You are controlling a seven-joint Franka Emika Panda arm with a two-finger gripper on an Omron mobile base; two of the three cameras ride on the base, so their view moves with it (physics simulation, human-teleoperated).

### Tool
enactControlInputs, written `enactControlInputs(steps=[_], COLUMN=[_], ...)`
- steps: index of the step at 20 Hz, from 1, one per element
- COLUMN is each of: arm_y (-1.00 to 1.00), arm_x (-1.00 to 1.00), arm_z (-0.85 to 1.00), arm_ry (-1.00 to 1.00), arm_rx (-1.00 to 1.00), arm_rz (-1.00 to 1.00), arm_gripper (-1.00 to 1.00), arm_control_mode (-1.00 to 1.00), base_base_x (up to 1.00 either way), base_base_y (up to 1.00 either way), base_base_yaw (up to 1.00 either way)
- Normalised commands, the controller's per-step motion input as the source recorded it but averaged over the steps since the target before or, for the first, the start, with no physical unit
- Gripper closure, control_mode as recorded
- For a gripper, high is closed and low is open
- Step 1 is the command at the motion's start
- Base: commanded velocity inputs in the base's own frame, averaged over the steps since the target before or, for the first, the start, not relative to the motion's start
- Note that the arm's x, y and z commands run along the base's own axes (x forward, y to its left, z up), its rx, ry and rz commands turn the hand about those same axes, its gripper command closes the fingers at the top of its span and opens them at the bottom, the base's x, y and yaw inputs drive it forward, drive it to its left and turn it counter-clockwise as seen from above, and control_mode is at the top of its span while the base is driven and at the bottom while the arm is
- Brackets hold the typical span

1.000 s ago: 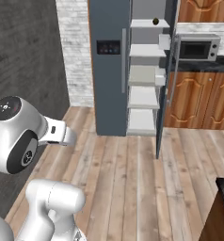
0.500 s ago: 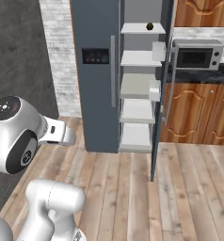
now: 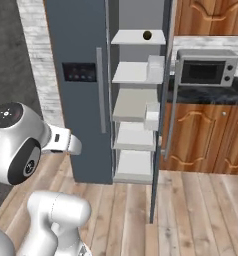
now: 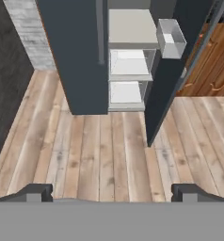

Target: Place the cold items (avocado and tangerine) from the fridge in one tupperware on the dining counter. Place the warm items (kebab skewer and hot dog) in the stove area in another tupperware.

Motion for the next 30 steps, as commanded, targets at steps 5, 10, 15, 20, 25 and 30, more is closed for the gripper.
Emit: enactControlInputs(steps=[5, 10, 15, 20, 25, 30], arm_y=[0.00, 0.00, 0.00, 0.00, 0.00, 0.00], arm_x=[0.00, 0.00, 0.00, 0.00, 0.00, 0.00], arm_z=[0.00, 0.00, 0.00, 0.00, 0.00, 0.00], arm_ry=[0.00, 0.00, 0.00, 0.00, 0.00, 0.00], arm_rx=[0.00, 0.00, 0.00, 0.00, 0.00, 0.00], arm_rz=[0.00, 0.00, 0.00, 0.00, 0.00, 0.00], arm_gripper=[-1.00, -1.00, -1.00, -1.00, -1.00, -1.00], arm_control_mode=[1.00, 1.00, 1.00, 1.00, 1.00, 1.00], base_base_x=[1.00, 0.99, 0.92, 0.60, 0.13, 0.31], base_base_y=[-0.21, -0.18, -0.14, -0.08, 0.00, 0.00], base_base_yaw=[0.00, 0.00, -0.01, -0.35, -0.36, -0.15])
